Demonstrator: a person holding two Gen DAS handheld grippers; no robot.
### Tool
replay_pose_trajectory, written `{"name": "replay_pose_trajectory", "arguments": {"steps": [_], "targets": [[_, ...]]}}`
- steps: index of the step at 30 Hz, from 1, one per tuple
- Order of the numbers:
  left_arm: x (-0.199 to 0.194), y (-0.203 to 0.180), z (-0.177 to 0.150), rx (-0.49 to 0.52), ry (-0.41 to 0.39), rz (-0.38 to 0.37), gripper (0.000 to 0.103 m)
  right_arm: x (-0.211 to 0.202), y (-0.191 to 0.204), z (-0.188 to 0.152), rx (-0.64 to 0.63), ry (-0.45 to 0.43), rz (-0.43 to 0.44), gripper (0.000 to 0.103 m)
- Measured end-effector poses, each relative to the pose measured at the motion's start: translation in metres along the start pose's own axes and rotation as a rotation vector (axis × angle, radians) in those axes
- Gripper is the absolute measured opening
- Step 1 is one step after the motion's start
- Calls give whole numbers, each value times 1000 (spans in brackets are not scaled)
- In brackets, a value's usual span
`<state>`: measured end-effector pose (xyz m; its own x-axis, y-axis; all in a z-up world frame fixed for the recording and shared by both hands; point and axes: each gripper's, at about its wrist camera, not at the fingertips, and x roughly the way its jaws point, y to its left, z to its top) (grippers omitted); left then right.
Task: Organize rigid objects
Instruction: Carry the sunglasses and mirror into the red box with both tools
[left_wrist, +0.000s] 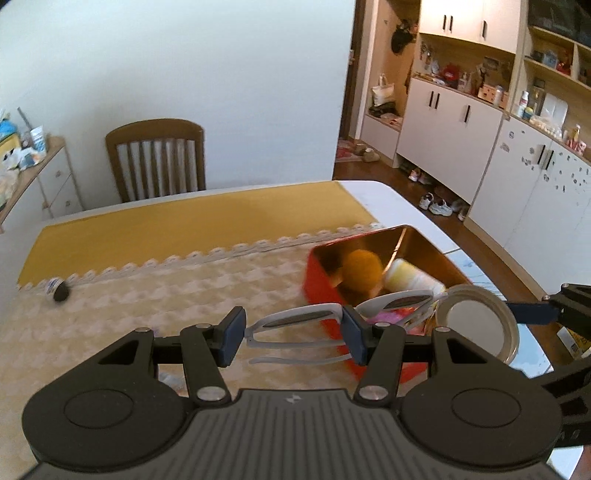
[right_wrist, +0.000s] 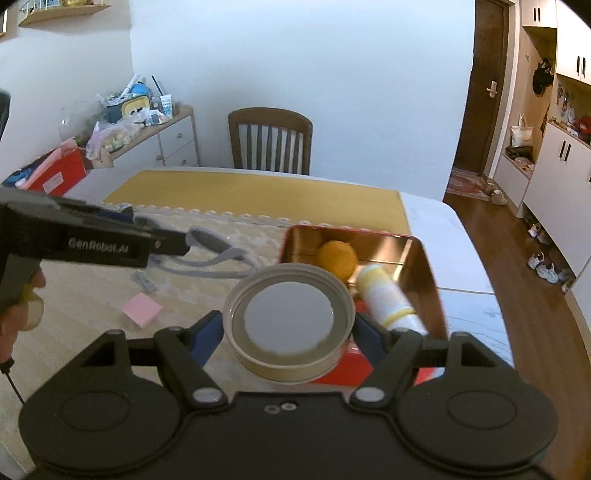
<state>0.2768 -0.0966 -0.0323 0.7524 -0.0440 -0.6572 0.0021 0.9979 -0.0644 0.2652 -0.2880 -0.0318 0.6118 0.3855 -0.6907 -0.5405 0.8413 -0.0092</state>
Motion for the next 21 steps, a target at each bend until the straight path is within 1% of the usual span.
{"name": "replay_pose_trajectory", "arguments": {"steps": [4, 11, 16, 19, 21], "targets": [[19, -28, 12, 18, 7, 4, 55, 6, -25, -3, 6, 14, 3, 76], [57, -67, 24, 41, 36, 46, 55, 24, -65, -9, 17, 57, 21, 76], [80, -86, 32, 52, 51, 70, 55, 35, -73, -7, -5, 73, 55, 76], [96, -88, 37, 16, 84, 79, 55, 44, -74, -5, -21, 90, 76, 76], [105, -91, 38, 10, 100, 84, 55, 50, -75, -3, -21, 102, 95, 75]]}}
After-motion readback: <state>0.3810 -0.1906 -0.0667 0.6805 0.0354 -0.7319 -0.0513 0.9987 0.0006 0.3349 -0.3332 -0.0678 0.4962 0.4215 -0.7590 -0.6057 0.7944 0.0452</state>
